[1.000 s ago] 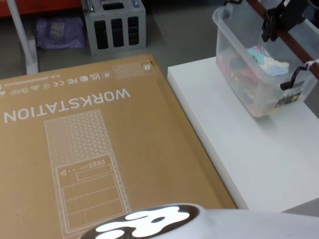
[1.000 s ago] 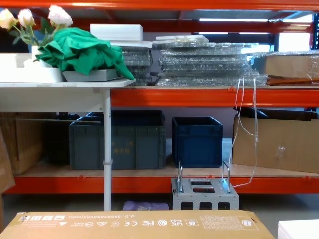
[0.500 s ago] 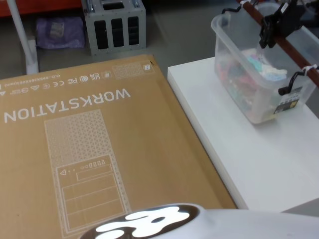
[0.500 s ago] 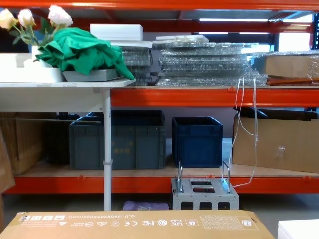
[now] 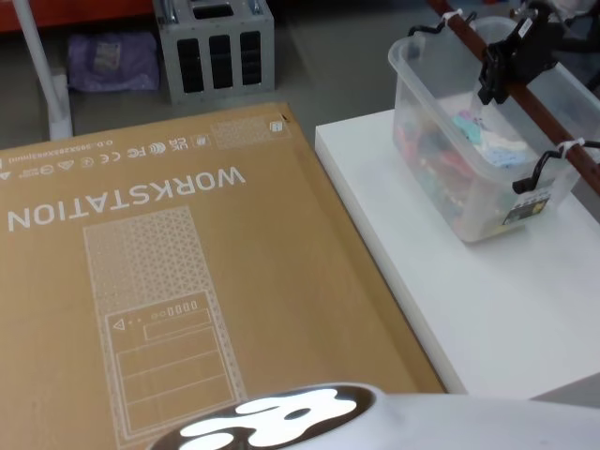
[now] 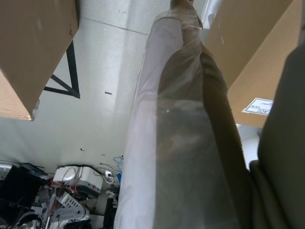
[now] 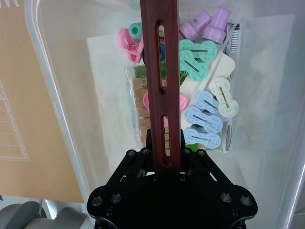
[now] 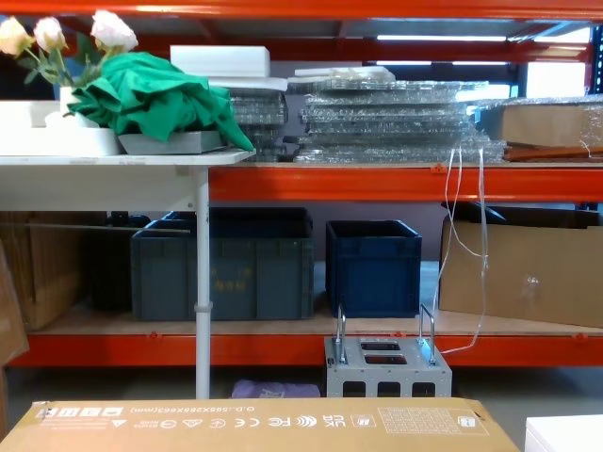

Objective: Use one hand to grasp the basket and place it at the designated location.

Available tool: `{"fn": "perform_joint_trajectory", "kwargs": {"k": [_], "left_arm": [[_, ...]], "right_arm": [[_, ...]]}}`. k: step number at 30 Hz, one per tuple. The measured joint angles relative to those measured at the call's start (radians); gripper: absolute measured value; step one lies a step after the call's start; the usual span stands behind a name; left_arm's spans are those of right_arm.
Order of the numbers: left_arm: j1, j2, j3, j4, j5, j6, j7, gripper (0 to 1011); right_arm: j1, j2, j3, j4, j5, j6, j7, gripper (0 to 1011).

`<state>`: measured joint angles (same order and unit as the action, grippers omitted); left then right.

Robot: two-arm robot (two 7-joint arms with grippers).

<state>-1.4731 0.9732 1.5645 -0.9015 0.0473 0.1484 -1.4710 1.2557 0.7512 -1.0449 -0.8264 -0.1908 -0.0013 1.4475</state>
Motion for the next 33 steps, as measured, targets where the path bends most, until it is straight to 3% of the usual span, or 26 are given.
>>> {"fn": "perform_joint_trajectory", "kwargs": {"k": [20,33], "left_arm": [[0.000,0.000,0.000,0.000,0.000,0.000,0.000,0],[0.000,0.000,0.000,0.000,0.000,0.000,0.000,0]], "right_arm": [[0.008,-0.045,-0.017,0.088,0.004,-0.048,0.015,205],[0.012,-0.055,-0.025,0.104,0.002,-0.056,0.020,205]]}}
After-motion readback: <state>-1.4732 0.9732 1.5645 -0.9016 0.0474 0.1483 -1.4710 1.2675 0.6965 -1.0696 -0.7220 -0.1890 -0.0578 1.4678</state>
